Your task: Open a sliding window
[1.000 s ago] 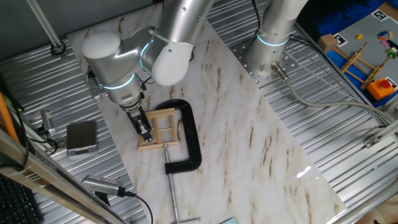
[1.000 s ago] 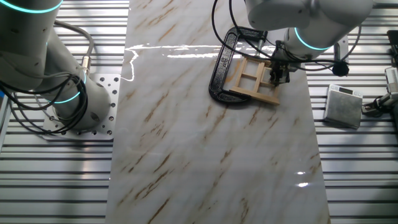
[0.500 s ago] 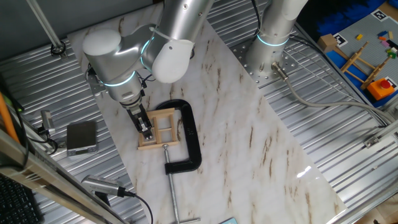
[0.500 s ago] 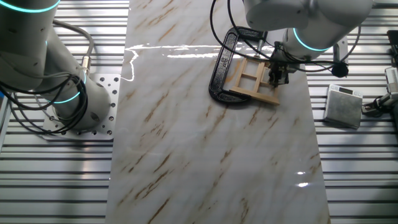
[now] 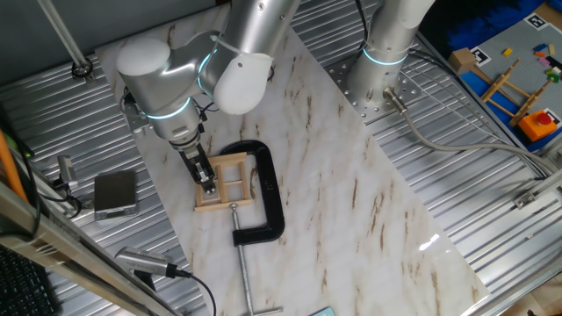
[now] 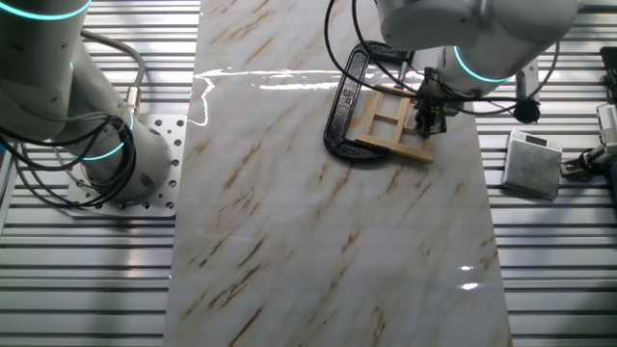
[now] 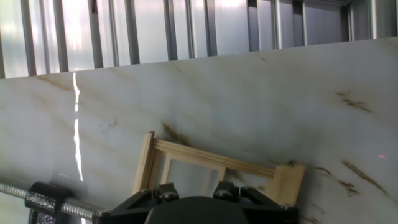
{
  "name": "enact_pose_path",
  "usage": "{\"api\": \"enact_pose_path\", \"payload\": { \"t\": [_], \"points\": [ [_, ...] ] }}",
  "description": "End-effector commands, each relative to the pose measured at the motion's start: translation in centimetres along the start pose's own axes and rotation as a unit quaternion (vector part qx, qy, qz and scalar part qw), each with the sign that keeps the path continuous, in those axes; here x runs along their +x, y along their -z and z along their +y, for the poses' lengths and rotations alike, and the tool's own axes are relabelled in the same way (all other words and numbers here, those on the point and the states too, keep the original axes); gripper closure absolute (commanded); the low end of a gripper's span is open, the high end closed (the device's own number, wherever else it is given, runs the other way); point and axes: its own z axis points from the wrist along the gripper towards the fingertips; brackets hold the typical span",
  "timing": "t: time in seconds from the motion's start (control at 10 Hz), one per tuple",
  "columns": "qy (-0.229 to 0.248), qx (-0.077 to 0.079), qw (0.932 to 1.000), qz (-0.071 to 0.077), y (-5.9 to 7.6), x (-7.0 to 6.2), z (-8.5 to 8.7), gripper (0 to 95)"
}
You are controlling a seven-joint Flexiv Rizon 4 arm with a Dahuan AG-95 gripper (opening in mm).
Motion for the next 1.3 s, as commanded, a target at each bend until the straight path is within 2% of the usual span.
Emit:
{"api": "enact_pose_path", "payload": {
  "t": [0.1, 0.4, 0.9, 1.0, 1.2, 1.3],
  "points": [
    [0.001, -0.001, 1.0000, -0.003, -0.3, 0.1, -0.1, 57.0],
    [0.001, -0.005, 1.0000, -0.004, -0.5, -0.1, 0.0, 57.0],
    [-0.002, -0.008, 0.9999, -0.008, -0.8, -0.6, 1.7, 57.0],
    [-0.002, -0.006, 1.0000, -0.008, -0.9, -0.7, 1.8, 57.0],
    [0.011, 0.017, 0.9998, -0.008, -0.8, -0.6, 1.7, 57.0],
    [0.018, 0.022, 0.9996, -0.007, -0.6, -0.5, 1.5, 57.0]
  ]
}}
